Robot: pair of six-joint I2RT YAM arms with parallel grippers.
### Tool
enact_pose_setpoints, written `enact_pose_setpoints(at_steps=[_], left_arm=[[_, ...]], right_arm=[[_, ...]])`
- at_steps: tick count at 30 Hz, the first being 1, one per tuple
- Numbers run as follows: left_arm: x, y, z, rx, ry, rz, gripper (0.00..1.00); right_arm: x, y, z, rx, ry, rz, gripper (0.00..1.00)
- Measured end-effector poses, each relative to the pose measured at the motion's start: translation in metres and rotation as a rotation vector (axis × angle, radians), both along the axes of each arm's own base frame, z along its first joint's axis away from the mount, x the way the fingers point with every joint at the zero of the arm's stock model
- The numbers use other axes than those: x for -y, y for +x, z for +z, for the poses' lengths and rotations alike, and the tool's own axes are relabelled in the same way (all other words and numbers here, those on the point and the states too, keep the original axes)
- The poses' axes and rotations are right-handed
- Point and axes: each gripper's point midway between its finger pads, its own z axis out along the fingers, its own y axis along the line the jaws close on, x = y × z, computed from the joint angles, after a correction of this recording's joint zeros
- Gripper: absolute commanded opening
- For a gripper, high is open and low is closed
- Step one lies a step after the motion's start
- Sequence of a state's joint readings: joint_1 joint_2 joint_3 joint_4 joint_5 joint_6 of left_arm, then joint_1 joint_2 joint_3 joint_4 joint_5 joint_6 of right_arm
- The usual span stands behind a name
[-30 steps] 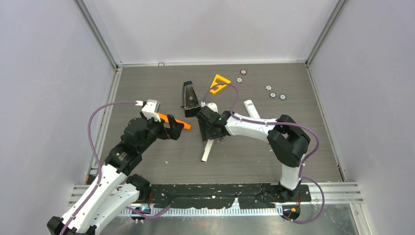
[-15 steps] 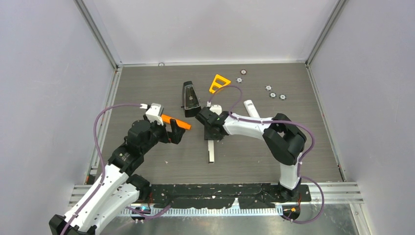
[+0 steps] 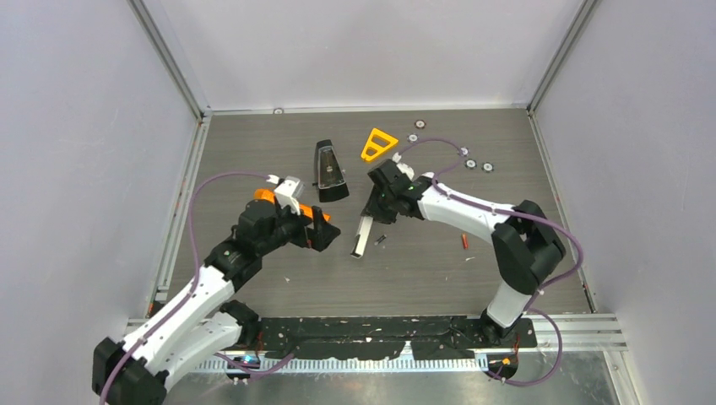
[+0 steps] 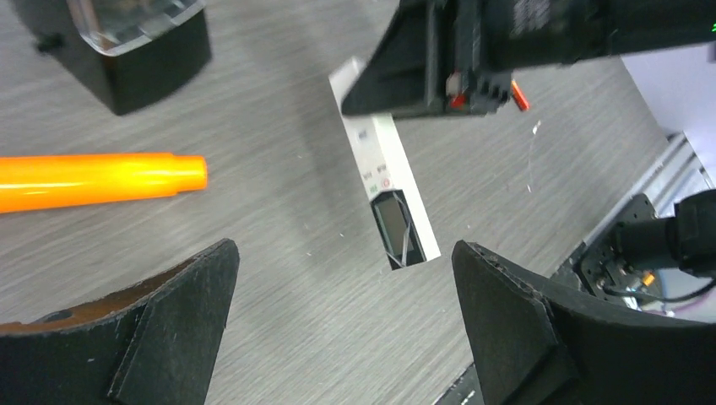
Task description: Load the batteries into the remote control
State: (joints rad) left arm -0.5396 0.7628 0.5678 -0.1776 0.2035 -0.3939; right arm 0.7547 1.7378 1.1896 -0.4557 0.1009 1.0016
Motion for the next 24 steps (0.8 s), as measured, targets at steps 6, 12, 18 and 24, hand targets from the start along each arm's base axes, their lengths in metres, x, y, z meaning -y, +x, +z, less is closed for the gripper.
enact_pose_setpoints(at_steps=[6, 12, 18, 24], left_arm=[[0.028, 0.001, -0.040, -0.219, -0.024, -0.049, 0.96], [0.049, 0.008, -0.025, -0.255, -0.090, -0.093, 0.94], [0.064, 0.012, -0.012, -0.272, -0.145, -0.130, 0.86], [0.073, 0.016, -0.015, -0.329, -0.157, -0.144, 0.66]], right_arm=[[-0.014, 0.002, 0.059, 0.051, 0.221, -0.076, 0.13], [-0.014, -0.004, 0.070, 0.016, 0.295, -0.124, 0.13], [-0.020, -0.005, 0.087, 0.009, 0.368, -0.160, 0.13], [-0.020, -0.004, 0.092, 0.007, 0.388, -0.179, 0.16]])
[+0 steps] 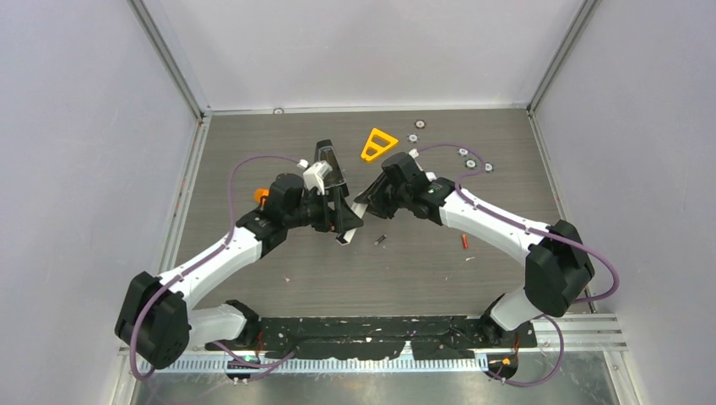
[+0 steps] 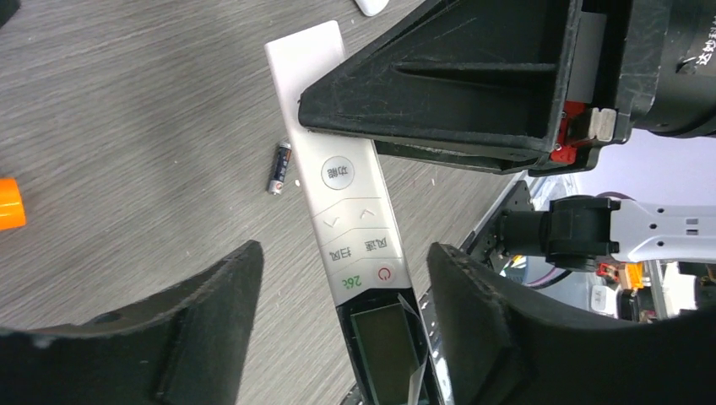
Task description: Load the batteries into the remote control
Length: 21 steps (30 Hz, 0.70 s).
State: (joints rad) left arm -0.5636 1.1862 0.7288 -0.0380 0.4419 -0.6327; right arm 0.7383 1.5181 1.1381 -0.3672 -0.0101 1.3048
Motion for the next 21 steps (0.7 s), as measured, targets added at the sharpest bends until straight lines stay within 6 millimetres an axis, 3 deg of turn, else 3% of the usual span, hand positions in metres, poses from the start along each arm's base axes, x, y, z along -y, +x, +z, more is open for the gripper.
enact_pose_setpoints(at_steps=[4, 10, 15, 18, 21], left_arm=[[0.002, 0.001, 0.002, -0.022, -0.004, -0.001, 0.48], [0.007, 0.002, 0.008, -0.043, -0.013, -0.013, 0.27], [0.006, 0.004, 0.007, -0.065, -0.008, -0.006, 0.00], [0.007, 0.004, 0.008, -0.084, -0.002, -0.013, 0.00], [0.009, 0.004, 0.011, -0.103, 0.009, -0.033, 0.00]], right_arm=[[0.001, 0.002, 0.001, 0.003, -0.004, -0.017, 0.22], [0.004, 0.005, 0.002, 0.015, -0.024, -0.034, 0.25], [0.006, 0.006, 0.005, 0.023, -0.032, -0.041, 0.28], [0.007, 0.006, 0.006, 0.023, -0.037, -0.042, 0.38], [0.008, 0.006, 0.009, 0.031, -0.037, -0.038, 0.61]])
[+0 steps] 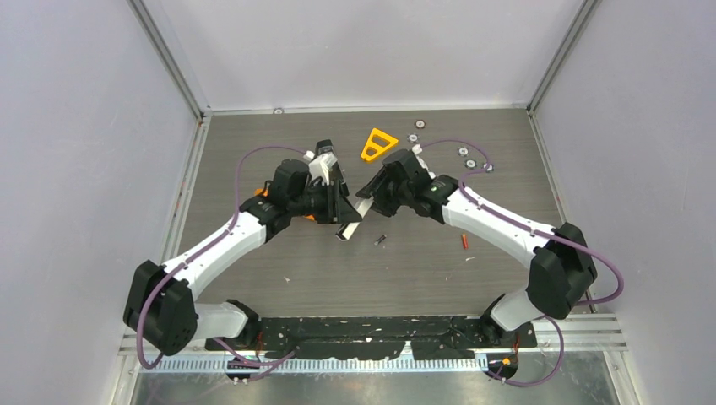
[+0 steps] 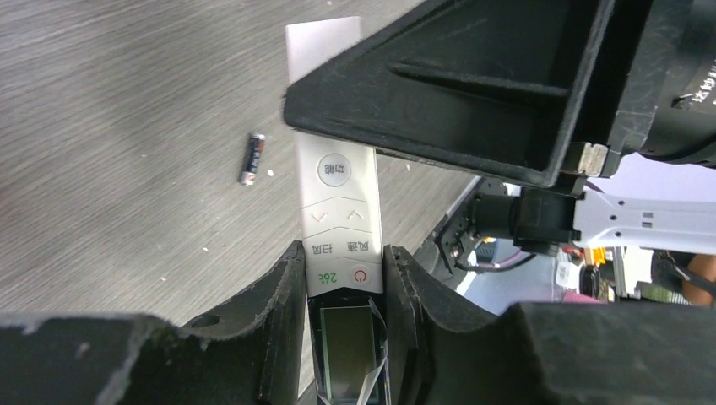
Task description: Load the batteries into the remote control
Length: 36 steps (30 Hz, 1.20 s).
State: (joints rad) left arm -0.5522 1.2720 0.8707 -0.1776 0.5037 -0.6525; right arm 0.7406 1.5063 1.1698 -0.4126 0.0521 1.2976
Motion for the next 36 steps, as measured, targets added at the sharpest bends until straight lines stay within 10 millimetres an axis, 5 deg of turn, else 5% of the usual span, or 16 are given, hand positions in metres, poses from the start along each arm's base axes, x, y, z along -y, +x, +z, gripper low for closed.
enact_pose_setpoints(at_steps=[6, 19, 30, 36], left_arm=[[0.007, -0.009, 0.025, 0.006, -0.042, -0.101, 0.00], [-0.009, -0.039, 0.063, -0.004, -0.183, -0.271, 0.00], [-0.016, -0.082, 0.113, 0.135, -0.287, -0.500, 0.00], [-0.019, -0.094, 0.121, 0.149, -0.302, -0.550, 0.00]], right_arm=[[0.002, 0.000, 0.030, 0.105, 0.041, 0.080, 0.89], [0.033, -0.028, 0.118, 0.668, 0.041, 0.503, 0.92], [0.011, -0.078, 0.136, 0.896, 0.073, 1.038, 0.92], [0.010, -0.108, 0.138, 0.940, 0.159, 1.205, 0.92]])
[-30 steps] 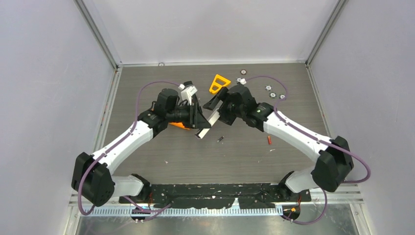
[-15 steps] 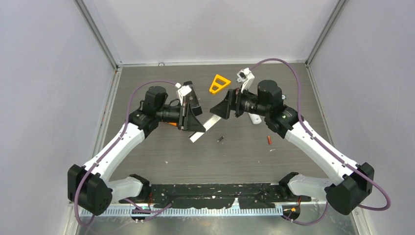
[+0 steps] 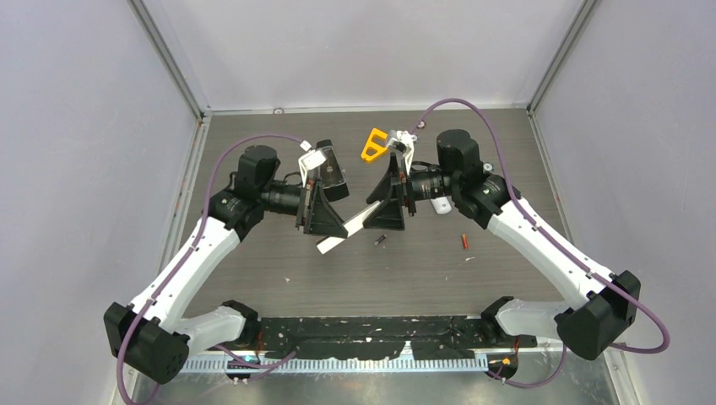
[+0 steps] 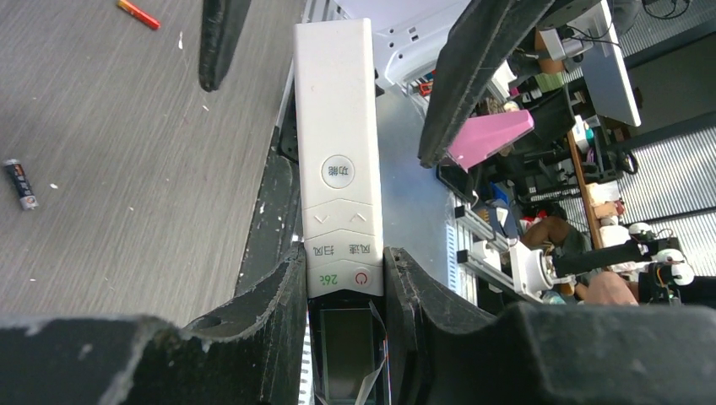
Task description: Load the batteries into the remote control
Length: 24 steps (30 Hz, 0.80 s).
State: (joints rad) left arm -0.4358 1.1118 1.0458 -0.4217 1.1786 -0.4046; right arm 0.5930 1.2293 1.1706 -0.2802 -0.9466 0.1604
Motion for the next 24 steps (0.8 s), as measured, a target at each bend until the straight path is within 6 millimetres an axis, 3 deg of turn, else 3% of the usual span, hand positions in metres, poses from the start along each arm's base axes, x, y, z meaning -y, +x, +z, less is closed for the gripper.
enact_pose_setpoints(at_steps=[3, 6, 13, 19, 23, 24], left_arm=[[-0.001, -0.003, -0.001, -0.016, 0.002, -0.010, 0.00], [-0.001, -0.005, -0.001, -0.019, 0.002, -0.016, 0.00], [-0.003, -0.008, -0.001, 0.002, -0.002, -0.030, 0.00], [-0.004, -0.009, 0.001, 0.022, -0.008, -0.033, 0.01], [-0.005, -0.010, 0.003, 0.030, -0.014, -0.037, 0.16], [-0.005, -0.010, 0.004, 0.032, -0.014, -0.036, 0.29]], right_arm=[[-0.001, -0.011, 0.003, 0.005, 0.013, 0.060, 0.89], [-0.003, -0.017, 0.003, -0.010, 0.019, 0.096, 0.79], [-0.014, -0.015, -0.001, -0.142, 0.032, 0.127, 0.60], [-0.017, -0.017, 0.005, -0.219, 0.070, 0.125, 0.27], [-0.019, -0.018, 0.009, -0.260, 0.083, 0.125, 0.10], [-0.019, -0.018, 0.009, -0.269, 0.086, 0.125, 0.09]])
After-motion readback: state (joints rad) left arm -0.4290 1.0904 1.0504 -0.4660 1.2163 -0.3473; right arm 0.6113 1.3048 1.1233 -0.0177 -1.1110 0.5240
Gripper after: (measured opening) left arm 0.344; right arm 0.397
